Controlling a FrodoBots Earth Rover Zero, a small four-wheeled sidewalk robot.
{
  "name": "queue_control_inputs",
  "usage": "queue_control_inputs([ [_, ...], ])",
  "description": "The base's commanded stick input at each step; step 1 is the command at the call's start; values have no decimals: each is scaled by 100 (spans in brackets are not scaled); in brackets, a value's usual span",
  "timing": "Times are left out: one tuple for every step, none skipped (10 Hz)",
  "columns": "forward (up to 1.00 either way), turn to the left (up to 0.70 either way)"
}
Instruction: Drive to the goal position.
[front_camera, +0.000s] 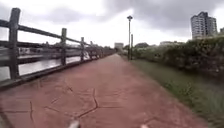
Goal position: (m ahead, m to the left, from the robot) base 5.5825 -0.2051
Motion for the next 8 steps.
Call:
queue_control_inputs([
  [70, 0],
  [70, 0],
  [70, 0],
  [70, 0],
  [70, 0],
  [70, 0],
  [70, 0],
  [70, 0],
])
